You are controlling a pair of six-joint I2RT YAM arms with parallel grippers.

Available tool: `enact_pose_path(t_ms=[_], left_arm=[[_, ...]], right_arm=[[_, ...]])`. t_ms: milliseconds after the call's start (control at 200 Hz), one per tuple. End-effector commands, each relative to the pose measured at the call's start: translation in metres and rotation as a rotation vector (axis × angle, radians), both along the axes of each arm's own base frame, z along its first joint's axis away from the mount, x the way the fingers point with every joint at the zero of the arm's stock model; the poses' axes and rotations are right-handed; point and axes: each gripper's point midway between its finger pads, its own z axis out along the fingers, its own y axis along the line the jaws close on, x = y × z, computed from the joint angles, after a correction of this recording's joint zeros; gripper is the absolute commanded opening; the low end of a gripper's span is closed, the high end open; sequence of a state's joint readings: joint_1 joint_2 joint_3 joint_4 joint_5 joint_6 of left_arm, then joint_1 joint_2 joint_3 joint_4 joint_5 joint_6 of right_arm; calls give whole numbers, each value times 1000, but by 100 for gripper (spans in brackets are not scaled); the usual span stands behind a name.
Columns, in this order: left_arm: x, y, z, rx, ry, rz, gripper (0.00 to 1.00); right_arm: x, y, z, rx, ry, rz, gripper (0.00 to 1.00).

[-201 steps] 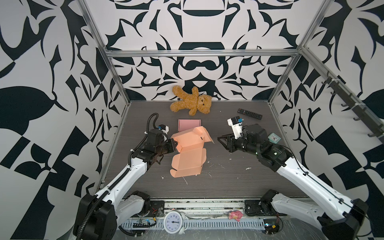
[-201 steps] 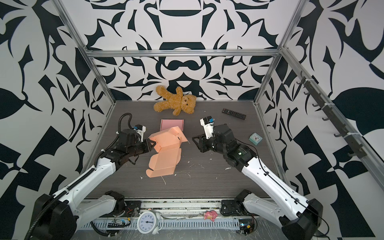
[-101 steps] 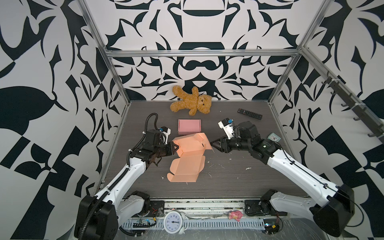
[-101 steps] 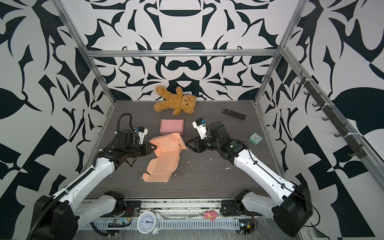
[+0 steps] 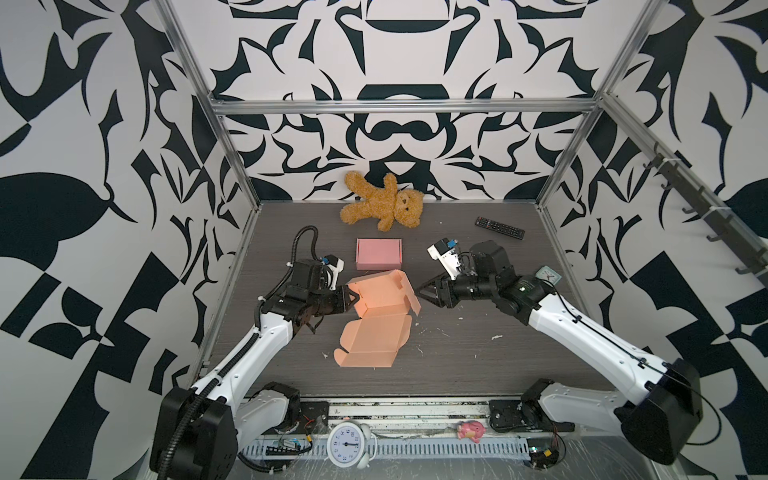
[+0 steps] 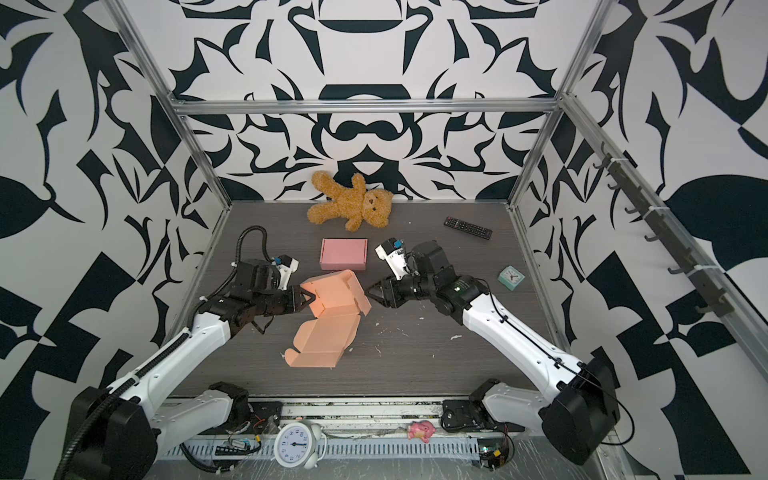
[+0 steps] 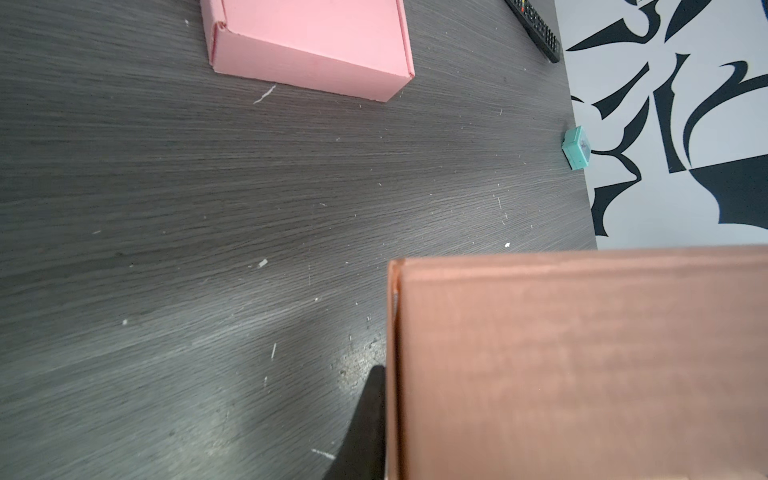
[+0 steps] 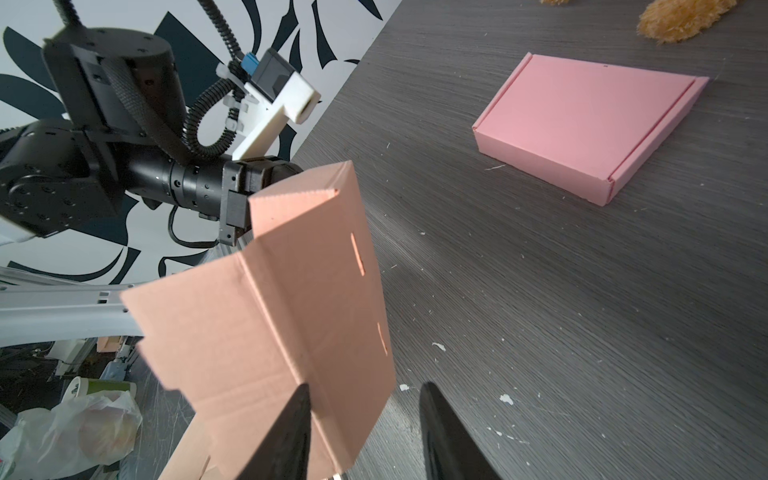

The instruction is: Fold the paper box

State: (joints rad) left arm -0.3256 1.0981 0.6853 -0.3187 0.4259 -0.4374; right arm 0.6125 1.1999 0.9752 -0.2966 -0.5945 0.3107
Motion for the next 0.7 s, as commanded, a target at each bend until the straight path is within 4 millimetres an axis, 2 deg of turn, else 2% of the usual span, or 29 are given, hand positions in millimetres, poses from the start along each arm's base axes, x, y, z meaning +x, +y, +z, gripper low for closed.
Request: enact_pose_path(t_ms=[0,360,560,695], left_arm=[[4,-4,10,-24,-12,-11,13],[4,-4,7,-27,2,-7,13],[4,-6,11,-37,-8,-14,13],[2,-6,14,-40,-17,-19,13]], right_arm=[[-2,9,22,16,-72,31,44],[-8,24,27,-22,-124,37,45],[-14,26,25,-27,-128,69,53],[-17,24,31,-16,-151,77,59]])
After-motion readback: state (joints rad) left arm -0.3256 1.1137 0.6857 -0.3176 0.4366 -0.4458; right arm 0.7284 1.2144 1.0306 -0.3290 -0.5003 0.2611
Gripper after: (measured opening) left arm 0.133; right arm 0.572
